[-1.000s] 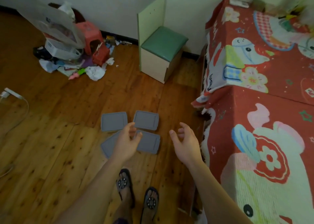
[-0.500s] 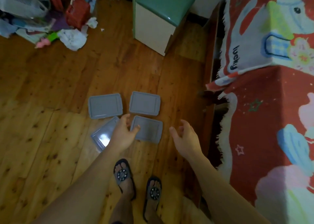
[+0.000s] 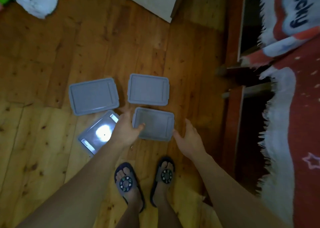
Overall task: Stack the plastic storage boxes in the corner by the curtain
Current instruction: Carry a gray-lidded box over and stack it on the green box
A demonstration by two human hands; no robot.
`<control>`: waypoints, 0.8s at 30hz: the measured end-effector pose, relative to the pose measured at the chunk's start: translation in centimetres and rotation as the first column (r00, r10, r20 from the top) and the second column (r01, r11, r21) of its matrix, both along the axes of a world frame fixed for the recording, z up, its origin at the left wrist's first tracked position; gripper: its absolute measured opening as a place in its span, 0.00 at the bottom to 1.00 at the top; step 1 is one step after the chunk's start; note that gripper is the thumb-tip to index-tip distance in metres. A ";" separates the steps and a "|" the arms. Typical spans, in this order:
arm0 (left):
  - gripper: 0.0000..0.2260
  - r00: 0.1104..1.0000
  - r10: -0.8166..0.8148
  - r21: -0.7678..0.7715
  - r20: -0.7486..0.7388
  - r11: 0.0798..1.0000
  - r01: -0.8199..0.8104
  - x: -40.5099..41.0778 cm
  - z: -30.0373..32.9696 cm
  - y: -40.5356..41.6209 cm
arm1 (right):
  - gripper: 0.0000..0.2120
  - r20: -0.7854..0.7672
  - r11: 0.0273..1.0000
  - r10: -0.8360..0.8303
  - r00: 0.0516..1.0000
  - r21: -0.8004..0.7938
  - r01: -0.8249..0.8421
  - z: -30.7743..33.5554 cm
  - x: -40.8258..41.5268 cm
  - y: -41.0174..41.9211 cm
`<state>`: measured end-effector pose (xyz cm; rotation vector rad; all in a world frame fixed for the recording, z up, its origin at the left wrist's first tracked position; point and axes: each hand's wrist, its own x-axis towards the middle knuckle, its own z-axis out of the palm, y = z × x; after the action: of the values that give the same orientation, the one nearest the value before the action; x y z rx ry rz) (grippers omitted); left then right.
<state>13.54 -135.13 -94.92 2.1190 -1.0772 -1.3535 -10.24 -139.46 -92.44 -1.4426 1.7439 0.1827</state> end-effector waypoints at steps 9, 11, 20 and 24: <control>0.43 0.985 -0.071 0.064 0.154 0.996 0.061 -1.3 -12.8 0.1 | 0.44 -0.036 0.997 0.006 0.999 0.079 -0.003 -13.0 -1.3 -1.2; 0.44 0.976 -0.113 0.057 0.187 0.993 0.104 -1.4 -14.5 0.2 | 0.45 -0.036 0.995 0.001 0.999 0.096 0.003 -14.8 -1.5 -1.5; 0.47 0.957 -0.171 0.054 0.236 0.985 0.162 -2.9 -21.7 -1.6 | 0.49 0.069 0.990 -0.023 0.997 0.139 0.013 -22.4 -1.5 -2.4; 0.45 0.969 -0.151 0.120 0.194 0.984 0.129 -3.4 -23.8 -1.6 | 0.51 0.109 0.991 -0.044 0.993 0.133 0.030 -24.0 -1.1 -2.2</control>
<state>10.17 -136.77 -118.76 2.3383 -1.2828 -1.3053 -11.31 -141.65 -116.45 -1.3003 1.6357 0.1889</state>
